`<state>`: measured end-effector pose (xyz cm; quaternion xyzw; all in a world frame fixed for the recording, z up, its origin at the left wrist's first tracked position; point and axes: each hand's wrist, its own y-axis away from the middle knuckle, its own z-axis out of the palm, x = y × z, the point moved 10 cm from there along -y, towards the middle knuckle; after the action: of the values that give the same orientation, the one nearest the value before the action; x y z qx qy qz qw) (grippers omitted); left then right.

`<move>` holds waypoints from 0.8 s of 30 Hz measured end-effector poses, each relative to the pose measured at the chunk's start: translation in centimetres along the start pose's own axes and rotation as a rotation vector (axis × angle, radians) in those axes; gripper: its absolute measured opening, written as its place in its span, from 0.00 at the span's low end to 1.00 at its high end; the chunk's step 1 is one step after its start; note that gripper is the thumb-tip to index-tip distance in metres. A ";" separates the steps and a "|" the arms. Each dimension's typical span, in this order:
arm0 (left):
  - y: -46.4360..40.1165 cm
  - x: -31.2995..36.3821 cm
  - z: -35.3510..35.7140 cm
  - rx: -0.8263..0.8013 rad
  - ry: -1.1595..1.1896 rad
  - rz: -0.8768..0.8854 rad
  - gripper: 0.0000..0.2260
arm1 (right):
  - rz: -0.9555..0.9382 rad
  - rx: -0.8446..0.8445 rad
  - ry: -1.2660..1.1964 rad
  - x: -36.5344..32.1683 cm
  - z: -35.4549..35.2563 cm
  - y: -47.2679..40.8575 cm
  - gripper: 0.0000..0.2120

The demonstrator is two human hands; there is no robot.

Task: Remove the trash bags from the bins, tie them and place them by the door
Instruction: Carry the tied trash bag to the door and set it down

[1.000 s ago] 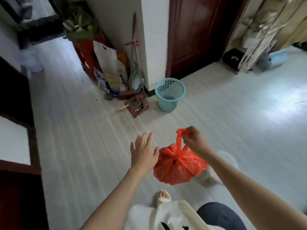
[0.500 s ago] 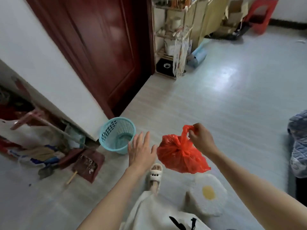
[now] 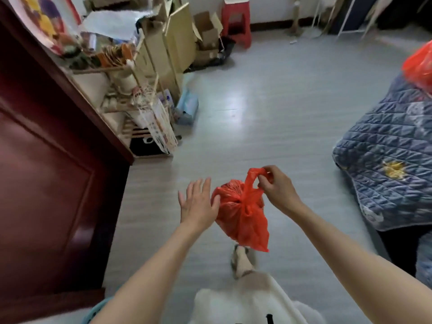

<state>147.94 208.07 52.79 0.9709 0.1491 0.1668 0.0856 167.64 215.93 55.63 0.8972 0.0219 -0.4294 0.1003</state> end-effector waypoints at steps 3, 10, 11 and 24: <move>-10.3 5.0 -0.1 -0.013 -0.044 0.049 0.27 | 0.047 0.037 -0.056 2.0 -2.9 -9.6 0.10; -29.0 18.0 -2.1 -0.059 -0.086 0.152 0.27 | 0.148 0.112 -0.053 5.5 -12.0 -26.8 0.10; -31.6 20.2 -2.3 -0.056 -0.096 0.169 0.27 | 0.179 0.135 -0.055 6.3 -14.0 -29.2 0.10; -63.9 48.8 2.1 -0.131 -0.128 0.428 0.26 | 0.349 0.367 -0.082 19.0 -34.4 -60.5 0.09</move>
<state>175.87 283.50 51.59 0.9813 -0.0769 0.1287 0.1204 198.34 281.11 52.16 0.8725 -0.2156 -0.4383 0.0091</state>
